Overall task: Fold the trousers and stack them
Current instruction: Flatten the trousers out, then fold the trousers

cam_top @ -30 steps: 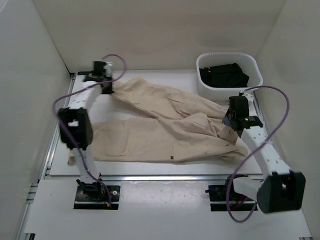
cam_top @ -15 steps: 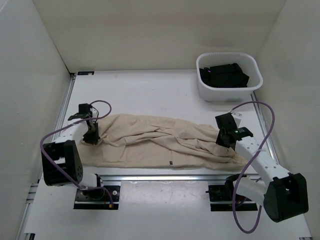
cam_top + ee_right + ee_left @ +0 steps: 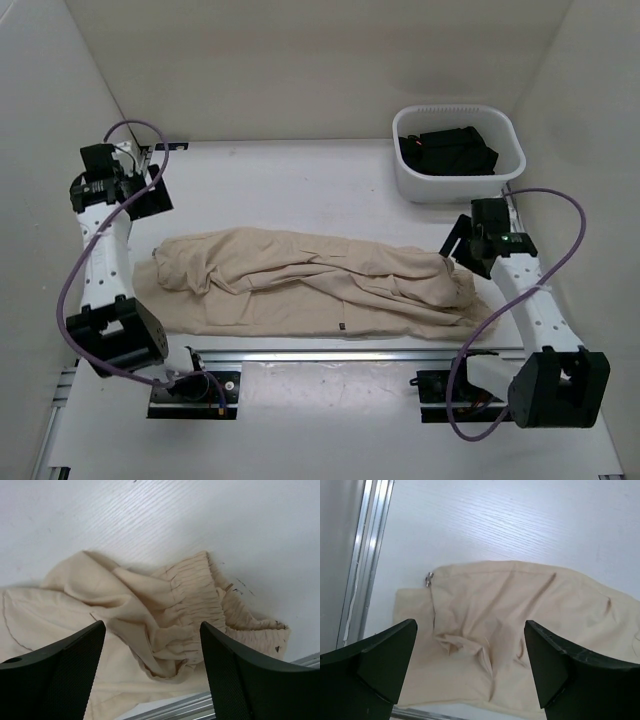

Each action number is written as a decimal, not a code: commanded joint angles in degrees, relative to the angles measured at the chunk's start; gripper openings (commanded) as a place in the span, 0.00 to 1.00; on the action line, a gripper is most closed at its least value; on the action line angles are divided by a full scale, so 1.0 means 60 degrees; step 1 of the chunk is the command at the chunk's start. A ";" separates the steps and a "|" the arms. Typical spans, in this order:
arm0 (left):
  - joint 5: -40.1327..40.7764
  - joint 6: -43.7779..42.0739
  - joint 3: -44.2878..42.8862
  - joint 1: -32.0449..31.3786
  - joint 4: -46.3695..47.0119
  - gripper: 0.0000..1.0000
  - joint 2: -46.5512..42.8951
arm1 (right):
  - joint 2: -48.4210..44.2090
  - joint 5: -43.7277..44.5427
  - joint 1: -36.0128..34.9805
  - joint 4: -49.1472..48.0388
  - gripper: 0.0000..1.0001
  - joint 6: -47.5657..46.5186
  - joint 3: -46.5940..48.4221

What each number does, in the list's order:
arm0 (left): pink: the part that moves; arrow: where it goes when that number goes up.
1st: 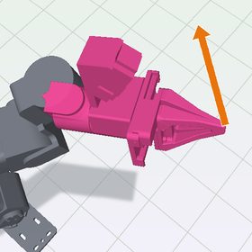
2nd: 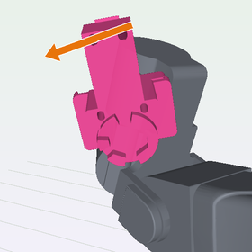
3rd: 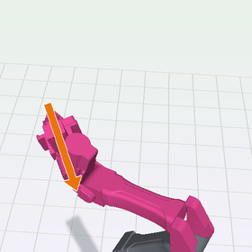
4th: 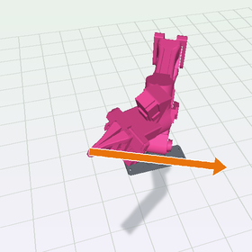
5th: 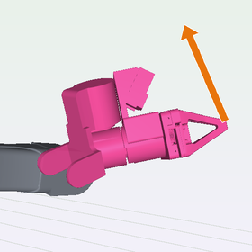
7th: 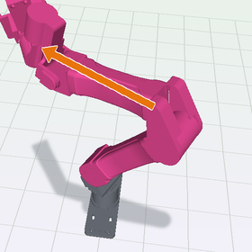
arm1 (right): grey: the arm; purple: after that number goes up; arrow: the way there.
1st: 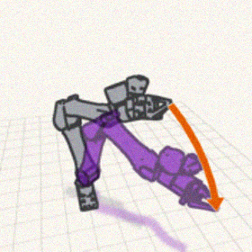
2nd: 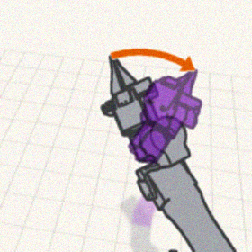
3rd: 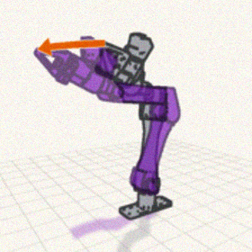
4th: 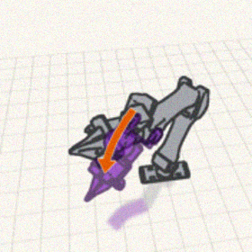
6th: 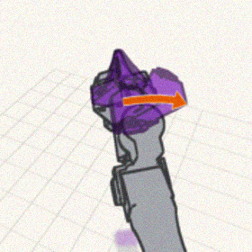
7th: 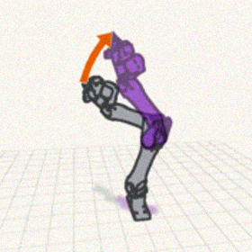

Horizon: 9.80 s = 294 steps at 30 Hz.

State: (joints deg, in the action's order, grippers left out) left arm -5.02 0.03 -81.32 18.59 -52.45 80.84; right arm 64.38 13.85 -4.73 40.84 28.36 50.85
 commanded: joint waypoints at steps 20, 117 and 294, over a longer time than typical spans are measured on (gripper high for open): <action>-0.1727 -0.0005 0.0634 0.0432 0.0114 0.18 0.5438 | 0.5455 -0.2951 0.2341 -0.0756 0.46 0.1118 0.0329; 0.3504 -0.0005 -0.2711 -0.0388 0.1302 1.00 0.3933 | 0.5925 -0.2173 0.4126 0.0026 0.69 0.0208 0.4710; -0.0879 -0.0005 -0.2456 0.2264 -0.0341 0.14 0.3388 | 0.1676 -0.1048 0.3557 0.3300 0.00 0.0929 0.3446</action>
State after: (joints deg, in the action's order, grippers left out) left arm -12.45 0.16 -91.53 33.98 -57.30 106.65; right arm 72.95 6.70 16.40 60.75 36.27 65.91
